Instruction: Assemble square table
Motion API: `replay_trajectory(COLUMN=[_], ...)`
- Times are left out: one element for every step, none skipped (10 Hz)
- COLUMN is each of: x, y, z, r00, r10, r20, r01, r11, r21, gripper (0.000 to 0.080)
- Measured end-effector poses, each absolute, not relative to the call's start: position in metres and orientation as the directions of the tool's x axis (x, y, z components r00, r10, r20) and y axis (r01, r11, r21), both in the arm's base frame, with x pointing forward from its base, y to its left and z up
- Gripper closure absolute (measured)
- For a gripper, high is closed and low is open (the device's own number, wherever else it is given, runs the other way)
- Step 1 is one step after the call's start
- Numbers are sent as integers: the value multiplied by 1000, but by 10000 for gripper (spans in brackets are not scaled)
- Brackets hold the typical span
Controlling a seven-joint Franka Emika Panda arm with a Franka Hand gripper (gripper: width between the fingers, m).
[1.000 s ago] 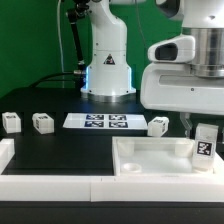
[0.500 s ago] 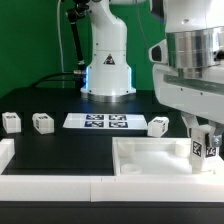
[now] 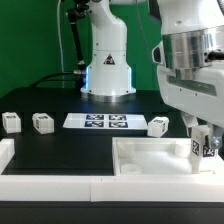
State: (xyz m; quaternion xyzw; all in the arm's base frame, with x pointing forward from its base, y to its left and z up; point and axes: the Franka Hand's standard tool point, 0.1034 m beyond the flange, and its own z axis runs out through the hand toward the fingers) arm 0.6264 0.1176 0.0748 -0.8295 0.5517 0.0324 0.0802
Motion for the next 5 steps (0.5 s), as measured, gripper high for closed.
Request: replay_trajectory(x=[626, 628, 628, 628, 628], y=[122, 126, 126, 124, 125], z=[78, 82, 81, 80, 80], r00=[559, 676, 689, 757, 799], r10=[-823, -733, -720, -649, -599], r20=[-105, -77, -79, -69, -63], r01=[-829, -737, -725, -653, -602], r11=[-552, -671, -683, -751, -792], r21=[-86, -79, -89, -95, -99], gripper=[189, 189, 162, 152, 152])
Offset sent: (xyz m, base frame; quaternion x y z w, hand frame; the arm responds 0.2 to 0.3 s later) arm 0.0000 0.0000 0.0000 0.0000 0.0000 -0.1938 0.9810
